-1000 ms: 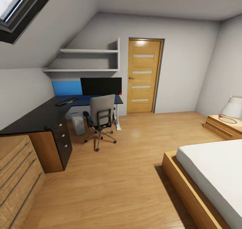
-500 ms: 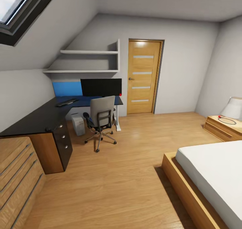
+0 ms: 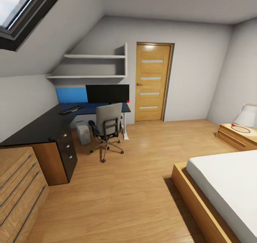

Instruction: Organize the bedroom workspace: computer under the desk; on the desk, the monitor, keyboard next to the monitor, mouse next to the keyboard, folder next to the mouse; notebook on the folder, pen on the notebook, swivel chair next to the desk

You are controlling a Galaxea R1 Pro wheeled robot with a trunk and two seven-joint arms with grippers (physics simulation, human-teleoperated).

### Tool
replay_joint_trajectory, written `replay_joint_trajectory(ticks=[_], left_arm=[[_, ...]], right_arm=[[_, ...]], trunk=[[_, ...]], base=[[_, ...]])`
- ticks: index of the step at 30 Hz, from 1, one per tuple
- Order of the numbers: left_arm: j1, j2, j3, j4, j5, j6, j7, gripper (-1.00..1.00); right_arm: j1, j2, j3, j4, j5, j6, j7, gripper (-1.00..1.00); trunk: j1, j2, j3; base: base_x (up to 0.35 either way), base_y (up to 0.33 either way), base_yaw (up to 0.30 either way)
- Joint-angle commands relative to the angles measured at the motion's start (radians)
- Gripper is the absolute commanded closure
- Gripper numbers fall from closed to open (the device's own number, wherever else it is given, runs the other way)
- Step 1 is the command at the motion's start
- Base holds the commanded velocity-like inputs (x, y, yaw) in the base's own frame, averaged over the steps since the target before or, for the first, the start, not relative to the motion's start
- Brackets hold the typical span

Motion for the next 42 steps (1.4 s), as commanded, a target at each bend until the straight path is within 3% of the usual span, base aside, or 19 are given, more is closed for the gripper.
replay_joint_trajectory(ticks=[1,6,9,12,17,20,23,24,25,27,29,30,36,39,42], left_arm=[[0.000,0.001,0.000,-0.001,0.000,0.000,0.000,-1.00],[0.000,0.010,0.001,-0.035,0.001,-0.003,0.000,-1.00],[0.000,0.016,0.001,-0.152,0.001,-0.004,0.005,-1.00],[-0.001,0.018,0.001,-0.232,0.001,-0.004,0.008,-1.00],[-0.002,0.019,0.002,-0.327,0.002,0.000,0.011,-1.00],[-0.003,0.017,0.002,-0.378,0.016,0.002,0.013,-1.00],[-0.003,0.016,0.003,-0.405,0.070,-0.001,0.012,-1.00],[-0.003,0.016,0.004,-0.407,0.106,-0.002,0.011,-1.00],[-0.003,0.018,0.006,-0.410,0.180,-0.010,0.010,-1.00],[-0.003,0.024,0.006,-0.410,0.208,-0.027,0.009,-1.00],[-0.003,0.041,0.005,-0.403,0.232,-0.072,0.007,-1.00],[-0.003,0.051,0.003,-0.377,0.244,-0.135,0.006,-1.00],[-0.003,0.044,-0.017,-0.273,0.252,-0.399,0.003,-1.00],[-0.003,0.041,-0.024,-0.240,0.253,-0.445,0.003,-1.00],[-0.003,0.041,-0.026,-0.224,0.253,-0.451,0.003,-1.00]], right_arm=[[0.000,0.000,0.000,0.000,0.000,-0.004,0.000,-1.00],[0.000,-0.002,0.001,-0.033,0.002,-0.057,0.001,-1.00],[0.000,-0.002,-0.001,-0.074,0.001,-0.155,-0.001,-1.00],[0.000,0.000,-0.003,-0.110,-0.002,-0.188,-0.003,-1.00],[0.000,0.001,-0.005,-0.193,-0.004,-0.204,-0.005,-1.00],[-0.001,0.001,-0.007,-0.306,-0.005,-0.208,-0.006,-1.00],[-0.003,-0.004,-0.007,-0.420,-0.005,-0.213,-0.010,-1.00],[-0.004,-0.010,-0.008,-0.441,-0.005,-0.219,-0.013,-1.00],[-0.006,-0.019,-0.007,-0.451,-0.005,-0.244,-0.016,-1.00],[-0.006,-0.021,-0.007,-0.442,-0.005,-0.267,-0.017,-1.00],[-0.006,-0.023,-0.007,-0.411,-0.005,-0.311,-0.018,-1.00],[-0.006,-0.024,-0.007,-0.372,-0.004,-0.363,-0.018,-1.00],[-0.007,-0.027,-0.006,-0.311,0.000,-0.493,-0.019,-1.00],[-0.007,-0.028,-0.005,-0.304,0.000,-0.507,-0.019,-1.00],[-0.007,-0.026,-0.002,-0.301,0.001,-0.509,-0.019,-1.00]], trunk=[[-0.004,0.007,0.002],[-0.019,0.035,0.015],[-0.019,0.035,0.015],[-0.031,0.056,0.024],[-0.050,0.091,0.040],[-0.061,0.112,0.049],[-0.073,0.133,0.059],[-0.077,0.140,0.062],[-0.081,0.147,0.065],[-0.084,0.154,0.068],[-0.084,0.154,0.068],[-0.084,0.154,0.068],[-0.084,0.154,0.068],[-0.084,0.154,0.068],[-0.084,0.154,0.068]], base=[[0.000,0.000,0.000],[0.000,0.000,0.000],[0.000,0.000,0.000],[0.000,0.000,0.000],[0.000,0.000,0.000],[0.000,0.000,0.000],[0.000,0.000,0.000],[0.000,0.000,0.000],[0.000,0.000,0.000],[0.000,0.000,0.000],[0.000,0.000,0.000],[0.000,0.000,0.000],[0.000,0.000,0.000],[0.000,0.000,-0.044],[0.000,0.000,-0.167]])
